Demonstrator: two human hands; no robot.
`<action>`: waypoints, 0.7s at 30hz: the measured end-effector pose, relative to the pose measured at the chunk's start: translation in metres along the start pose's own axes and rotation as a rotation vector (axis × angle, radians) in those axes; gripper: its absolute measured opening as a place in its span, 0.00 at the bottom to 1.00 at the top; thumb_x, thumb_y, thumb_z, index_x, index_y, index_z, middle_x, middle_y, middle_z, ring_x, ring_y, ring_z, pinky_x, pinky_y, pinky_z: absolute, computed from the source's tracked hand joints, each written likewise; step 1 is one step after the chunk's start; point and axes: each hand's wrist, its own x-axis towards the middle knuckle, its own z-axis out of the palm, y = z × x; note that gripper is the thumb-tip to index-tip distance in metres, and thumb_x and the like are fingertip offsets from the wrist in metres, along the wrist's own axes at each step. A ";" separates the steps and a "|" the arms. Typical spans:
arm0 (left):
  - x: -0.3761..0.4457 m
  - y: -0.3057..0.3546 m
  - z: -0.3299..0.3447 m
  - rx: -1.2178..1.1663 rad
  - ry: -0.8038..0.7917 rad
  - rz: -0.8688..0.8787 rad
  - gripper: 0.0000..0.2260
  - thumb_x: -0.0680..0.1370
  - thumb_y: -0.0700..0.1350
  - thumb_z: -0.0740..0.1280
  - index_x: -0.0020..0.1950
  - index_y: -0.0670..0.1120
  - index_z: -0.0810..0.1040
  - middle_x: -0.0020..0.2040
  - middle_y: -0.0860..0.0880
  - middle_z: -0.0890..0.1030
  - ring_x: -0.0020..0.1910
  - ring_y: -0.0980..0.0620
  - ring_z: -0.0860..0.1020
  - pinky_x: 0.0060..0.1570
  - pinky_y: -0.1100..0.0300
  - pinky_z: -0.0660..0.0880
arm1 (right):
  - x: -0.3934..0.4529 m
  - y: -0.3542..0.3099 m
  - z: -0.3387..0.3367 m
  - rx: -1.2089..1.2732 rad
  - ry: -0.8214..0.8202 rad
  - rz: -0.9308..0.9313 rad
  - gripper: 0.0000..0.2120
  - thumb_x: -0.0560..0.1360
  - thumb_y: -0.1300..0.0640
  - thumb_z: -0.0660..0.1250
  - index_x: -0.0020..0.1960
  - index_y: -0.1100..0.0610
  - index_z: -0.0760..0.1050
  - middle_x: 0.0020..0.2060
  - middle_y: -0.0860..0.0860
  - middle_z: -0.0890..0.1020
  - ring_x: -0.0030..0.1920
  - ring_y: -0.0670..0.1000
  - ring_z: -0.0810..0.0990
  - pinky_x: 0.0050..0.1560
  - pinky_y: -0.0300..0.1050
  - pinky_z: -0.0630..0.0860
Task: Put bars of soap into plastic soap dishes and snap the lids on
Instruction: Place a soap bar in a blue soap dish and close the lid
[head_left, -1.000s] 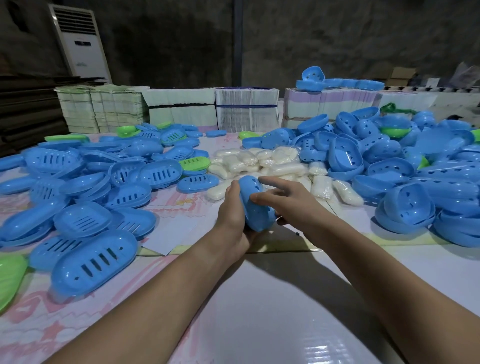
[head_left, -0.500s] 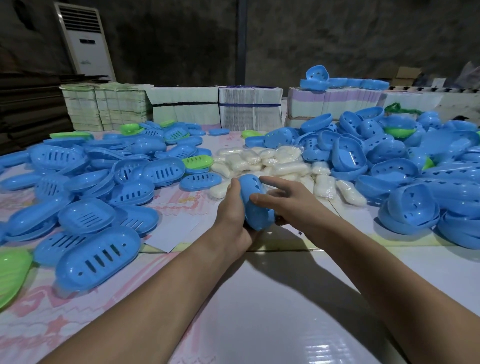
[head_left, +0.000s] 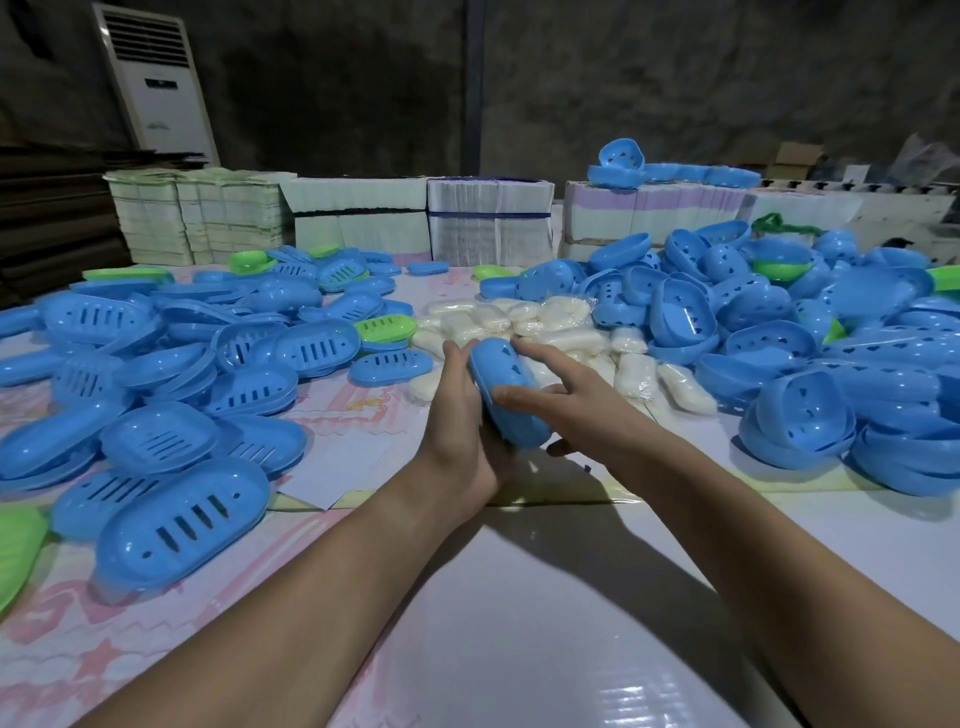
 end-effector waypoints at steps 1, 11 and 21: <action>-0.002 0.001 0.001 0.038 -0.017 0.025 0.28 0.81 0.69 0.48 0.67 0.56 0.77 0.54 0.44 0.86 0.55 0.46 0.85 0.51 0.49 0.82 | -0.001 -0.001 0.000 -0.017 0.015 -0.010 0.29 0.70 0.43 0.74 0.67 0.32 0.67 0.53 0.50 0.80 0.47 0.49 0.81 0.37 0.40 0.78; 0.004 -0.001 -0.009 0.111 -0.042 0.072 0.28 0.82 0.68 0.49 0.75 0.55 0.70 0.77 0.45 0.70 0.78 0.40 0.64 0.75 0.41 0.59 | -0.093 0.009 -0.051 -0.638 0.392 -0.113 0.31 0.67 0.37 0.66 0.68 0.33 0.60 0.50 0.45 0.78 0.50 0.50 0.75 0.48 0.49 0.73; 0.020 -0.014 -0.019 0.188 0.014 0.064 0.24 0.83 0.64 0.52 0.60 0.50 0.79 0.60 0.44 0.82 0.61 0.43 0.79 0.54 0.48 0.75 | -0.196 0.102 -0.173 -1.073 0.664 0.444 0.34 0.70 0.29 0.60 0.71 0.43 0.60 0.58 0.52 0.79 0.57 0.57 0.72 0.50 0.52 0.72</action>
